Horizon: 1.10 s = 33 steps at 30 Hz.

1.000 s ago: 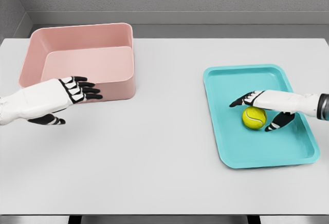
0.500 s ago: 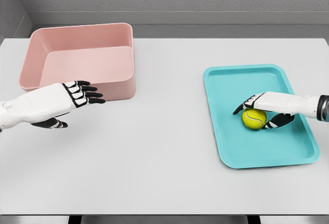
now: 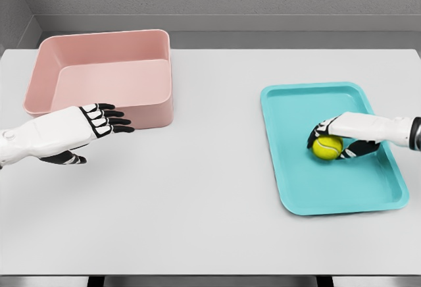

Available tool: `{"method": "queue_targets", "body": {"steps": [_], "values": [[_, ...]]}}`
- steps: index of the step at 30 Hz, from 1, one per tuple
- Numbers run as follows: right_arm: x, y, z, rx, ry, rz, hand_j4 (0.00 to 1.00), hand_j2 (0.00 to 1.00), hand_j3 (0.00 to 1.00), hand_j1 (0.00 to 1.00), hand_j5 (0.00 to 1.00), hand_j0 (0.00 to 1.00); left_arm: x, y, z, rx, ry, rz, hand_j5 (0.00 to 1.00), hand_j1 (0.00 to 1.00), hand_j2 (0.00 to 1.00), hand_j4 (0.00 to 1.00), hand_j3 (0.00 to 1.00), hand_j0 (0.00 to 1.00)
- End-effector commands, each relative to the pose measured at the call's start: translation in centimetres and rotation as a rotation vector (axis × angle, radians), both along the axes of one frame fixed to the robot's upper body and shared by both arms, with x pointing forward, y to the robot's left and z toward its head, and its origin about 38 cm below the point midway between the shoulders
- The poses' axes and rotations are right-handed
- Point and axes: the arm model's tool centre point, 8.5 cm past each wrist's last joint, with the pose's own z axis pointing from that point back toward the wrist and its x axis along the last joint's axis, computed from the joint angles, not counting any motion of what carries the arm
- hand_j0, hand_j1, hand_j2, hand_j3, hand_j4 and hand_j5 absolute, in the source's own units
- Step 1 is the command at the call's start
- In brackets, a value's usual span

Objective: Put the tennis from the blue tray into the pink basket with both arms

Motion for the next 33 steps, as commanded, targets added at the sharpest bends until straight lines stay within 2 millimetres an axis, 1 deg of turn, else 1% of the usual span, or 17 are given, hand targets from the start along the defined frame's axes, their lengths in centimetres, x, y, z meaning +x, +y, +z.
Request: {"method": "queue_targets", "body": {"steps": [1,4,5,9,13,15,20,25,28,30,32,33], "values": [[0.0,0.0,0.2,0.007,-0.003,-0.003,0.61,0.61,0.61,0.61,0.61,0.61,0.0,0.1,0.1,-0.004,0.002,0.002,1.00,1.00,1.00,1.00,1.00,1.00],[0.3,0.6,1.1,0.015,-0.023,0.013,0.61,0.61,0.61,0.61,0.61,0.61,0.0,0.1,0.1,-0.003,0.002,0.003,1.00,1.00,1.00,1.00,1.00,1.00],[0.3,0.6,1.1,0.015,-0.025,0.013,0.61,0.61,0.61,0.61,0.61,0.61,0.0,0.1,0.1,-0.003,0.002,0.003,1.00,1.00,1.00,1.00,1.00,1.00],[0.1,1.7,1.7,0.031,-0.039,0.045,0.61,0.61,0.61,0.61,0.61,0.61,0.0,0.1,0.1,-0.003,0.002,0.003,1.00,1.00,1.00,1.00,1.00,1.00],[0.1,2.2,2.1,0.042,-0.051,0.057,0.61,0.61,0.61,0.61,0.61,0.61,0.0,0.1,0.1,-0.001,0.002,0.003,1.00,1.00,1.00,1.00,1.00,1.00],[0.1,3.0,2.6,0.054,-0.062,0.080,0.61,0.61,0.61,0.61,0.61,0.61,0.0,0.1,0.1,-0.001,0.002,0.003,1.00,1.00,1.00,1.00,1.00,1.00],[-0.1,4.2,3.1,0.071,-0.074,0.113,0.61,0.61,0.61,0.61,0.61,0.61,0.0,0.1,0.1,-0.003,0.001,0.003,1.00,1.00,1.00,1.00,1.00,1.00],[0.0,5.9,3.8,0.097,-0.095,0.151,0.61,0.61,0.61,0.61,0.61,0.61,0.0,0.1,0.1,-0.003,0.001,0.003,1.00,1.00,1.00,1.00,1.00,1.00],[-0.1,7.2,4.4,0.115,-0.110,0.187,0.61,0.61,0.61,0.61,0.61,0.61,0.0,0.1,0.1,-0.003,0.002,0.003,1.00,1.00,1.00,1.00,1.00,1.00],[-0.2,7.6,4.6,0.121,-0.116,0.198,0.60,0.60,0.60,0.60,0.60,0.60,0.0,0.1,0.1,-0.003,0.001,0.003,1.00,1.00,1.00,1.00,1.00,1.00],[0.0,8.5,4.6,0.133,-0.118,0.215,0.60,0.60,0.60,0.60,0.60,0.60,0.0,0.1,0.1,-0.001,0.001,0.003,1.00,1.00,1.00,1.00,1.00,1.00],[0.0,9.5,4.5,0.146,-0.115,0.232,0.60,0.60,0.60,0.60,0.60,0.60,0.0,0.1,0.1,-0.002,0.000,0.003,1.00,1.00,1.00,1.00,1.00,1.00]]}}
